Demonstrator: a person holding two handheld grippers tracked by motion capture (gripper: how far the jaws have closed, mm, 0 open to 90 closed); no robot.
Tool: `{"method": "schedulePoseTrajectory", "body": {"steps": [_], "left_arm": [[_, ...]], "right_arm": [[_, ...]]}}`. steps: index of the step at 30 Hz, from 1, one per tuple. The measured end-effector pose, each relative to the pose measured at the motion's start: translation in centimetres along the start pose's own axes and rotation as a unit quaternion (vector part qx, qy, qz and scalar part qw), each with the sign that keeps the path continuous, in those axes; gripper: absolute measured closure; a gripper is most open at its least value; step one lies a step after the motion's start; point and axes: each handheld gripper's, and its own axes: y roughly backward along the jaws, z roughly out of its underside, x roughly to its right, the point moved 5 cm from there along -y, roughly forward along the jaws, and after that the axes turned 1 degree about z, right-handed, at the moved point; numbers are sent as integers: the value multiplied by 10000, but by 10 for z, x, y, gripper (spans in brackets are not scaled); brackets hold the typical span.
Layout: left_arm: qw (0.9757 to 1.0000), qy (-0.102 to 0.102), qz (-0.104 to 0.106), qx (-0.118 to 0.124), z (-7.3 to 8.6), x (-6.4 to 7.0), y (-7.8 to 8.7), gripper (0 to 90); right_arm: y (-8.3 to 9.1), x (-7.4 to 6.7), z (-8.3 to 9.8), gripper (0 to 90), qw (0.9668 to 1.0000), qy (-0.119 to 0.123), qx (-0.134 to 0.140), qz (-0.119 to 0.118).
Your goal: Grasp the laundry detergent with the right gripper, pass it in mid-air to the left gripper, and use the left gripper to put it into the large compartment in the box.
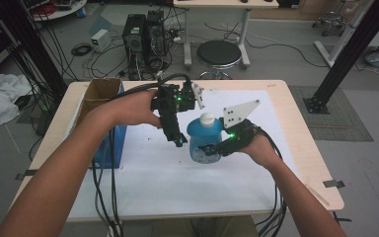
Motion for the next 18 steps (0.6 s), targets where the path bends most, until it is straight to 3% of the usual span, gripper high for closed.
{"method": "schedulePoseTrajectory", "body": {"steps": [18], "left_arm": [[9999, -63, 129, -66, -15, -3, -7, 41]], "right_arm": [[-18, 1, -10, 460, 9999, 15, -87, -122]]}}
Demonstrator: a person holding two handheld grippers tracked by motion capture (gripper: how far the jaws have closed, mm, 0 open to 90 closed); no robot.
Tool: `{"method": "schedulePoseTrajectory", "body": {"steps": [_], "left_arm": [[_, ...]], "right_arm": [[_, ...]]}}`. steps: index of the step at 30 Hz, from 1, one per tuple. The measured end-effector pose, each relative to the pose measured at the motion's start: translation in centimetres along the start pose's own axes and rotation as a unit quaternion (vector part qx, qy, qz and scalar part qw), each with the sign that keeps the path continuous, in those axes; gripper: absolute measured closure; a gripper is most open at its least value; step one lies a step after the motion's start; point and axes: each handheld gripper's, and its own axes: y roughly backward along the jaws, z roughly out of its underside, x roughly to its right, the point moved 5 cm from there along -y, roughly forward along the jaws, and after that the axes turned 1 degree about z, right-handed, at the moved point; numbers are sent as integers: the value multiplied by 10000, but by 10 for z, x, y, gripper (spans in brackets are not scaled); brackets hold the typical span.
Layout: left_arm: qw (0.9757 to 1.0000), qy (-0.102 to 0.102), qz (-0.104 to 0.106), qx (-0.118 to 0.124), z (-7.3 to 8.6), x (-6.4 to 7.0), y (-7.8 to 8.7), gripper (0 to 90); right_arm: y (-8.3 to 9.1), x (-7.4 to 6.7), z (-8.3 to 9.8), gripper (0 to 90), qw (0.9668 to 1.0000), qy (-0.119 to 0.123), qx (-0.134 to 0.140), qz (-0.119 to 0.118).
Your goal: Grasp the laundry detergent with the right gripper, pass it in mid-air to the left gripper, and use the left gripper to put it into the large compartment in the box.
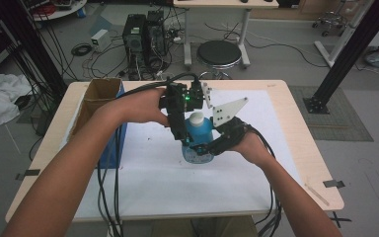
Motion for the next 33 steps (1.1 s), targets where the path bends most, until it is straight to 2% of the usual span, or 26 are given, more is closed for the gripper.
{"method": "schedulePoseTrajectory", "body": {"steps": [5, 25, 27, 33], "left_arm": [[10000, -16, 57, 7, -4, -2, -3, 41], [9999, -99, 66, -56, -9, -4, -12, 41], [9998, -149, 148, -21, -9, -3, -12, 117], [9997, -168, 179, -40, -9, -4, -13, 140]], "right_arm": [[-1, 0, 0, 459, 10000, -4, -26, -6], [-2, 2, -2, 459, 10000, -74, -37, -20], [-2, 1, -2, 459, 9999, -93, -56, -20], [-2, 2, -1, 459, 9999, -91, -75, -7]]}}
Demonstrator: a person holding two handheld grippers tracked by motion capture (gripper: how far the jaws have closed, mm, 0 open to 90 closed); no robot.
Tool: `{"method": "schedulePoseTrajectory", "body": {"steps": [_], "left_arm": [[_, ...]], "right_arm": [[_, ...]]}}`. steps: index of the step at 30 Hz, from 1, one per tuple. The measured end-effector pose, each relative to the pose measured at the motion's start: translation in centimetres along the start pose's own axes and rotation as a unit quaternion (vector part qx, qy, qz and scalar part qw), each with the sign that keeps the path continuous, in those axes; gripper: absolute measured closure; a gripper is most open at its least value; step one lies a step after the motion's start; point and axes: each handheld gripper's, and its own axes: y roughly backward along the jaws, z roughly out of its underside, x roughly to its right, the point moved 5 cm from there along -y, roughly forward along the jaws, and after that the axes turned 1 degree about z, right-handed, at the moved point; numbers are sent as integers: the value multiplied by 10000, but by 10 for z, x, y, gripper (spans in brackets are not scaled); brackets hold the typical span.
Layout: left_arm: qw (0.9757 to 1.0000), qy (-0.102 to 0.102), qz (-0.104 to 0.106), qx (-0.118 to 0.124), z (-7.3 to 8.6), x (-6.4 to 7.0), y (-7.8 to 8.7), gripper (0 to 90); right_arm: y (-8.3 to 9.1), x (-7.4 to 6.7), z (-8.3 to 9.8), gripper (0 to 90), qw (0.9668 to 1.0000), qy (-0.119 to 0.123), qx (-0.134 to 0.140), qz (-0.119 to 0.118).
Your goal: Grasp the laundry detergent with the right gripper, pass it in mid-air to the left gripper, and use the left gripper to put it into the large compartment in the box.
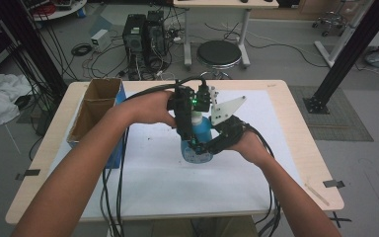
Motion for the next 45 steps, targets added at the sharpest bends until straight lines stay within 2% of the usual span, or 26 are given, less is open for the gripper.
{"method": "schedulePoseTrajectory", "body": {"steps": [8, 14, 20, 25, 31, 44, 45], "left_arm": [[10000, -55, 27, 27, -1, 0, -2, 170], [9999, -156, 34, 54, -2, 0, -2, 241], [9998, -207, 25, 70, -3, 1, -2, 270], [9997, -214, 16, 73, -3, 1, -2, 282], [9996, -266, 10, 60, -2, 1, -3, 336], [9995, -320, -2, 76, -3, 3, -2, 369], [9995, -321, -1, 78, -2, 3, -2, 369]], "right_arm": [[1, 1, 0, 459, 10000, -16, 8, 6], [1, 1, 0, 458, 10000, -16, 12, 9], [0, 0, 1, 458, 10000, -71, -2, -13], [-1, 1, 1, 458, 10000, 3, 0, 1], [-2, 0, 0, 459, 10000, -15, 21, -28], [-2, 0, 0, 459, 10000, 13, 18, -13], [-2, -1, 0, 459, 10000, -41, 41, -32]]}}
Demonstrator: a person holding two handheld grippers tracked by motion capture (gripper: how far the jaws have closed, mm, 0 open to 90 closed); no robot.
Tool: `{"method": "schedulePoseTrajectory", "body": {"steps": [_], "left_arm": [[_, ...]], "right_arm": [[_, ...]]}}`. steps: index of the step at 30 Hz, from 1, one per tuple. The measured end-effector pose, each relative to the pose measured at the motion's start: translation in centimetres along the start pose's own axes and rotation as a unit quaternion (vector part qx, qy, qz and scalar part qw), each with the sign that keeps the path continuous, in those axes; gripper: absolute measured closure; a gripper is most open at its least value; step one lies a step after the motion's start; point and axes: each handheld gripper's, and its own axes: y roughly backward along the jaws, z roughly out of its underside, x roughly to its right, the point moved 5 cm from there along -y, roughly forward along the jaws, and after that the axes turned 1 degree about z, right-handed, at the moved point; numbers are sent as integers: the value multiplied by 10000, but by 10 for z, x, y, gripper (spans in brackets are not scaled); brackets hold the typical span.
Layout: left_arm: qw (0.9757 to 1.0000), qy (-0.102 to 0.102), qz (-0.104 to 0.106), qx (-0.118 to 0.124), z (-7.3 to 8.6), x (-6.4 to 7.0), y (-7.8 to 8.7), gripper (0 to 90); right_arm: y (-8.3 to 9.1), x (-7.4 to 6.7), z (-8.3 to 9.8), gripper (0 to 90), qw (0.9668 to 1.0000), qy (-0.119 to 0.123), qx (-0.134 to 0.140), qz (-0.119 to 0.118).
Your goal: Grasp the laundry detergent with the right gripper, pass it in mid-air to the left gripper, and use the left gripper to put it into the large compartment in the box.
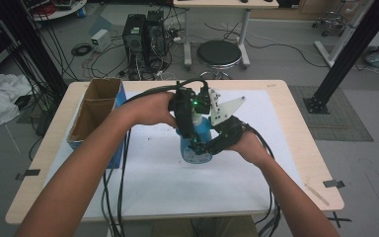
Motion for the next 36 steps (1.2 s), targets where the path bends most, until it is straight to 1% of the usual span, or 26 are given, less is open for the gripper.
{"method": "schedulePoseTrajectory", "body": {"steps": [8, 9, 11, 12, 13, 14, 15, 16, 19, 20, 21, 23, 24, 26, 27, 29, 31, 32, 33, 34, 36], "left_arm": [[10000, -6, 1, 7, 0, 1, 0, 373], [10000, -44, -5, 1, 0, 1, 0, 373], [10000, -58, -23, 21, 0, 1, -1, 374], [10000, -63, -23, 27, 0, 1, 0, 375], [10000, -77, -21, 20, 0, 1, 0, 375], [10000, -80, -24, 20, 0, 1, 0, 375], [10000, -78, -24, 20, -1, 2, 0, 375], [10000, -76, -19, 16, -1, 2, 0, 375], [10000, -88, -37, 22, -1, 2, 0, 376], [9999, -89, -40, 35, -1, 3, 0, 376], [10000, -60, -31, 55, -1, 3, 1, 376], [10000, -81, -32, 32, -1, 3, 1, 377], [10000, -87, -30, -1, -1, 3, 1, 378], [10000, -68, -34, -52, 0, 3, 0, 379], [10000, -47, -30, -62, 1, 3, 0, 378], [10000, -31, -37, -67, 3, 3, 1, 379], [9999, -36, -76, -126, 6, 3, 3, 378], [9999, -23, -85, -138, 7, 3, 3, 378], [9998, 3, -90, -150, 9, 3, 4, 379], [9998, 19, -98, -161, 10, 3, 5, 379], [9997, 73, -131, -202, 14, 3, 7, 378]], "right_arm": [[0, -1, 0, 459, 10000, 2, -4, -10], [0, -1, 0, 459, 10000, 18, -7, -5], [0, 0, 0, 459, 10000, 55, -18, 13], [0, 0, 0, 459, 10000, 31, -15, 14], [1, 0, 0, 458, 9999, 97, -27, 30], [1, 0, 0, 459, 9999, 106, -22, 34], [1, 0, 0, 459, 9999, 107, -25, 38], [1, -1, 0, 458, 10000, 54, -6, 20], [1, -1, 0, 457, 10000, 78, -8, 20], [1, -1, 0, 457, 9999, 133, -20, 46], [1, -1, 0, 455, 9999, 101, -2, 36], [2, -2, -1, 448, 10000, 81, -27, 26], [2, -2, -1, 442, 9999, 109, -44, 20], [2, -3, 0, 348, 9999, 86, -118, -46], [2, -2, 1, 291, 9998, 110, -179, -10], [5, -4, 3, 218, 9995, 81, -309, 44], [11, -6, 6, 217, 9993, 65, -363, -6], [14, -7, 8, 216, 9992, 58, -402, 18], [17, -8, 10, 206, 9987, 66, -499, 52], [20, -8, 12, 126, 9981, 69, -604, 106], [27, -7, 17, 113, 9965, -13, -790, 255]]}}
